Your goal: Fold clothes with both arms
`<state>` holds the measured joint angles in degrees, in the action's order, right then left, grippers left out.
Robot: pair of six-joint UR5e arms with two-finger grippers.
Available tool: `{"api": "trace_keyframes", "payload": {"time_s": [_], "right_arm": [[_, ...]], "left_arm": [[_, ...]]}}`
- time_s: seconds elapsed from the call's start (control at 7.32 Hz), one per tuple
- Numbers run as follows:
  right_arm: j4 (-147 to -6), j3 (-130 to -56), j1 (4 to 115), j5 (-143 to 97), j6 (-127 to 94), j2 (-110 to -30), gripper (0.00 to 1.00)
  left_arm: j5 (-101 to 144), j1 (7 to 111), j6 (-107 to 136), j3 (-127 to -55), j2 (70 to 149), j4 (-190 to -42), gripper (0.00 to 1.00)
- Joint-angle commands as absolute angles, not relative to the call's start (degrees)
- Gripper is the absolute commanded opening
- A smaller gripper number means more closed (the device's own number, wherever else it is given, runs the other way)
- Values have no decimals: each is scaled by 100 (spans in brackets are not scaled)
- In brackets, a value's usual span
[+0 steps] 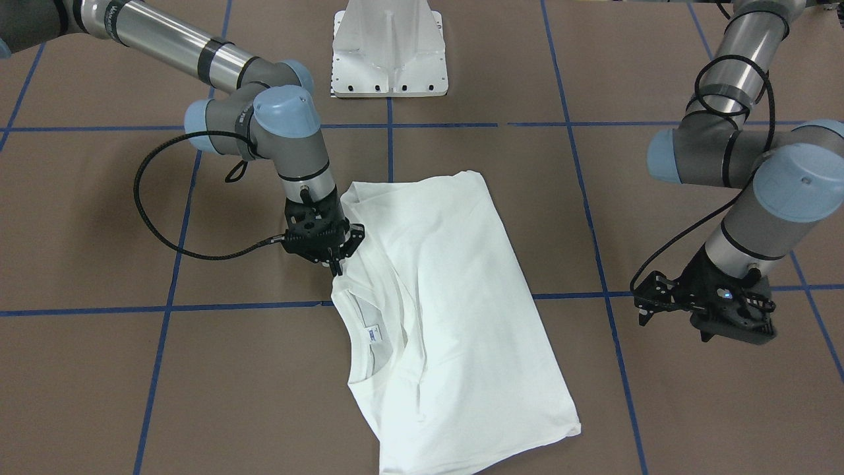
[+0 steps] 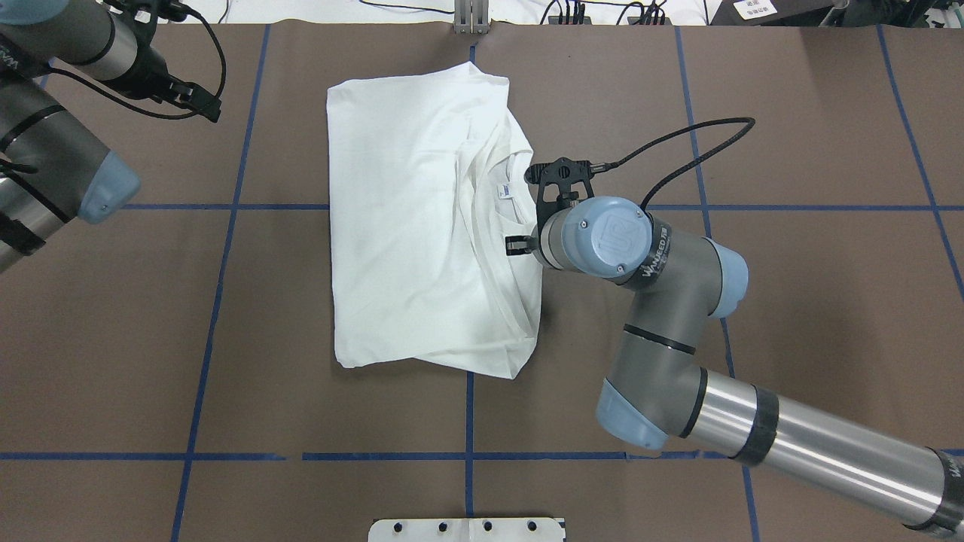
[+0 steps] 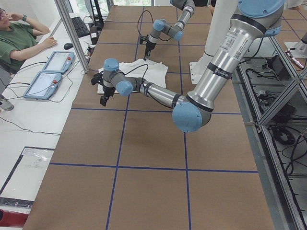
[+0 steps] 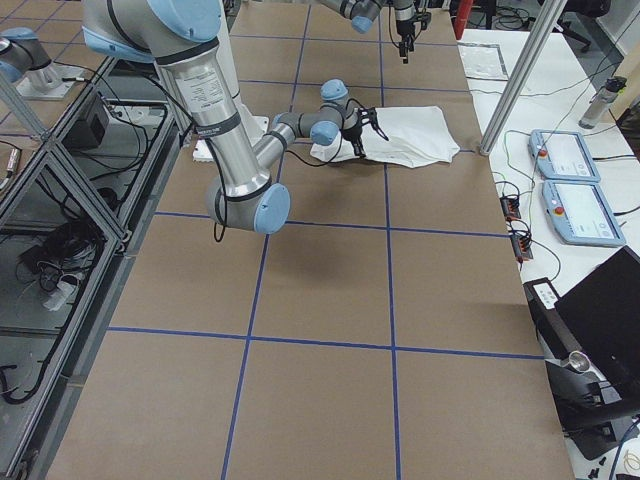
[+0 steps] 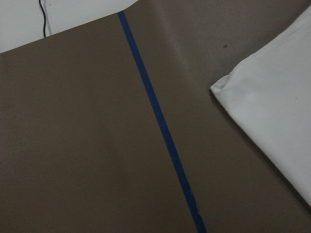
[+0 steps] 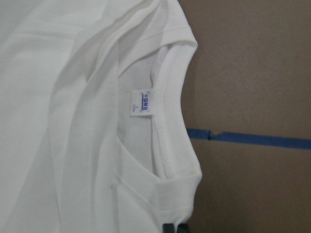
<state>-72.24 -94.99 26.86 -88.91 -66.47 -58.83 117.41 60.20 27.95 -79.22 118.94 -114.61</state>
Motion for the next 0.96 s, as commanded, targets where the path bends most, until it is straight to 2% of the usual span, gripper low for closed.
{"api": "trace_keyframes", "payload": {"time_s": [0.0, 0.14, 0.27, 0.41, 0.55, 0.82], "right_arm": [[-7532, -10098, 2251, -8517, -6882, -6300, 0], [-7532, -10081, 2233, -8517, -6873, -6302, 27], [-7532, -10081, 2206, -8543, -6873, -6258, 99], [-7663, -10020, 2354, -8595, -6795, -6188, 100], [-8125, -9854, 2616, -8770, -6768, -5744, 100], [-8490, -8542, 2987, -8965, -6759, -4436, 100]], "left_arm": [[11742, 6021, 2795, -7980, 11839, -11461, 100], [11742, 6021, 2795, -7980, 11839, -11461, 100], [11742, 6021, 2795, -7989, 11839, -11461, 100], [11742, 6021, 2795, -8015, 11839, -11461, 100], [11742, 6021, 2795, -8016, 11839, -11461, 100], [11742, 6012, 2795, -8077, 11795, -11461, 100]]}}
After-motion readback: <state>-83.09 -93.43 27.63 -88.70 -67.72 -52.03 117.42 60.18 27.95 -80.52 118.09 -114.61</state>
